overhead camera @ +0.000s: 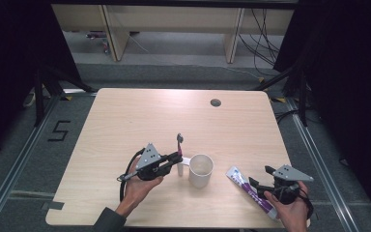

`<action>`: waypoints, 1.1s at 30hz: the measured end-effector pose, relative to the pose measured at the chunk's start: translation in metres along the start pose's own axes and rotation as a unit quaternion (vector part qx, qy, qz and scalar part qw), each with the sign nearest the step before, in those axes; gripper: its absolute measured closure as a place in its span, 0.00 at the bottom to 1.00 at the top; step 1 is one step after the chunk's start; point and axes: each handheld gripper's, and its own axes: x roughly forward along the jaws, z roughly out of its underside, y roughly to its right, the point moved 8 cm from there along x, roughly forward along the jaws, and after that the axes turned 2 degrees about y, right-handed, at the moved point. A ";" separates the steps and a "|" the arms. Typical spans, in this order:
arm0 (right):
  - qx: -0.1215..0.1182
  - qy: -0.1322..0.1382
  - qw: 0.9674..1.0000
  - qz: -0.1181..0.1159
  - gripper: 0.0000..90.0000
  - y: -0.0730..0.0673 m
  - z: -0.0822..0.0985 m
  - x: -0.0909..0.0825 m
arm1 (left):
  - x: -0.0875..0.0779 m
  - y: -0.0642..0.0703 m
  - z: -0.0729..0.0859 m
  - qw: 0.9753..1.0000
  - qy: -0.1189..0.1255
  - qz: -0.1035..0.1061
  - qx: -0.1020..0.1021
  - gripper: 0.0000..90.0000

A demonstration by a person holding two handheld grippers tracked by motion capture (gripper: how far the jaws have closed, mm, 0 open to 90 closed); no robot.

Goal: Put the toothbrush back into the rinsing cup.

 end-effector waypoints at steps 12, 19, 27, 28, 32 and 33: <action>-0.006 0.002 1.000 0.003 0.27 0.001 0.000 0.000 | -0.002 0.000 0.001 1.000 0.001 0.001 -0.014 0.76; -0.006 0.001 1.000 0.004 0.27 0.002 0.000 0.000 | -0.009 -0.003 -0.005 0.999 0.009 -0.016 -0.028 0.57; 0.022 -0.009 1.000 -0.007 0.27 -0.005 0.002 0.000 | -0.021 -0.002 -0.009 0.999 0.010 -0.030 -0.032 0.46; 0.023 -0.009 1.000 -0.008 0.27 -0.005 0.002 0.000 | -0.023 -0.002 -0.008 0.999 0.005 -0.031 -0.032 0.45; 0.020 -0.010 1.000 -0.007 0.27 -0.004 0.002 0.000 | -0.027 -0.001 -0.006 0.999 -0.001 -0.030 -0.033 0.44; 0.022 -0.010 1.000 -0.006 0.27 -0.005 0.002 0.000 | -0.029 0.000 -0.005 0.999 -0.003 -0.031 -0.031 0.43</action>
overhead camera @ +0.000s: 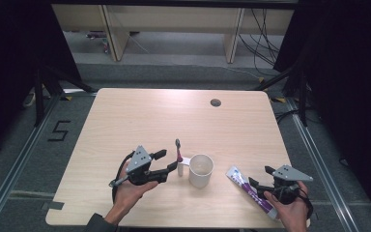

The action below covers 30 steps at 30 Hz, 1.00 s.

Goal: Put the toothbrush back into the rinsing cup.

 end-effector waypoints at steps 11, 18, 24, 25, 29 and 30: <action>-0.003 -0.001 1.000 0.002 0.27 0.000 0.000 0.000 | -0.014 -0.002 0.007 1.000 -0.007 0.001 0.001 0.37; -0.024 0.005 1.000 0.001 0.27 0.003 -0.002 0.002 | -0.022 -0.003 0.014 1.000 -0.015 -0.001 0.001 0.36; -0.012 0.000 1.000 0.001 0.27 0.000 -0.001 0.002 | -0.027 -0.002 0.027 1.000 -0.030 0.001 0.003 0.33; -0.012 0.000 1.000 0.001 0.27 0.000 -0.001 0.002 | -0.027 -0.002 0.027 1.000 -0.030 0.001 0.003 0.33; -0.033 0.006 0.999 0.004 0.27 0.003 -0.003 0.003 | -0.030 -0.002 0.036 0.999 -0.041 -0.005 0.009 0.31; -0.034 0.005 0.999 0.004 0.27 0.003 -0.003 0.003 | -0.031 -0.002 0.038 0.999 -0.043 -0.007 0.011 0.30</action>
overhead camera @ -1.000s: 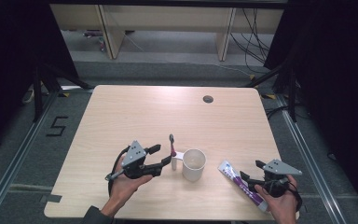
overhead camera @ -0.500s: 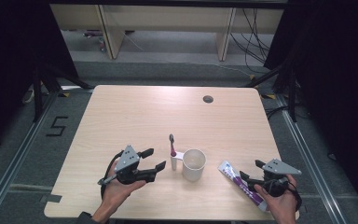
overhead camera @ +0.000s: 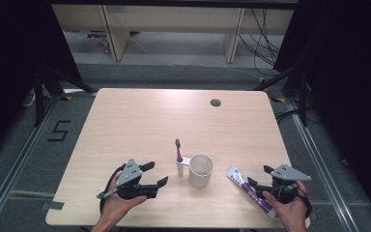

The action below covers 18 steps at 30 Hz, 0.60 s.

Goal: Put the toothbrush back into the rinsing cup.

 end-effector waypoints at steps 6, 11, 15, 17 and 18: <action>-0.002 0.000 1.000 -0.001 0.27 0.000 0.000 0.000 | -0.003 0.002 0.006 1.000 -0.007 0.002 -0.004 0.25; 0.005 0.000 1.000 0.000 0.27 -0.002 0.000 -0.002 | -0.009 0.002 0.010 1.000 -0.007 0.001 -0.004 0.22; -0.003 0.001 1.000 0.001 0.27 -0.001 0.000 -0.002 | -0.013 0.003 0.015 1.000 -0.014 -0.004 -0.009 0.17; 0.006 -0.004 1.000 0.000 0.27 -0.002 0.001 -0.002 | -0.016 0.004 0.018 1.000 -0.020 -0.001 -0.008 0.17; 0.006 -0.004 1.000 0.000 0.27 -0.002 0.001 -0.002 | -0.016 0.004 0.018 1.000 -0.020 -0.001 -0.008 0.17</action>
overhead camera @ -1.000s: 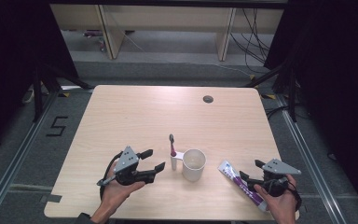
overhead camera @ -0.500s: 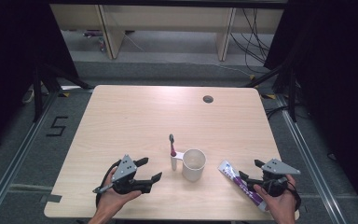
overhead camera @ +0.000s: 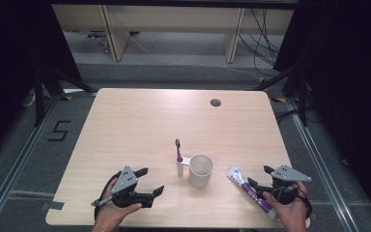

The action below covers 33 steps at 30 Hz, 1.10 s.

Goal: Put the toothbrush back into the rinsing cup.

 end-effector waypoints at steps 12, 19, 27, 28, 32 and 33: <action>0.001 0.000 1.000 -0.007 0.27 0.000 0.001 0.001 | -0.012 0.004 0.013 1.000 -0.024 0.002 0.016 0.17; 0.018 -0.004 1.000 -0.006 0.27 -0.001 0.004 -0.001 | -0.019 0.004 0.016 0.999 -0.031 -0.002 0.018 0.17; 0.006 0.002 1.000 -0.002 0.27 0.002 0.004 -0.004 | -0.023 0.007 0.025 0.999 -0.048 -0.006 0.022 0.17; 0.006 0.002 1.000 -0.002 0.27 0.002 0.004 -0.004 | -0.023 0.007 0.025 0.999 -0.048 -0.006 0.022 0.17; 0.008 0.002 1.000 0.000 0.27 0.001 0.004 -0.004 | -0.026 0.012 0.027 0.999 -0.049 -0.008 0.021 0.17; 0.004 -0.002 1.000 0.002 0.27 0.002 0.005 -0.004 | -0.027 0.013 0.028 0.999 -0.049 -0.008 0.022 0.17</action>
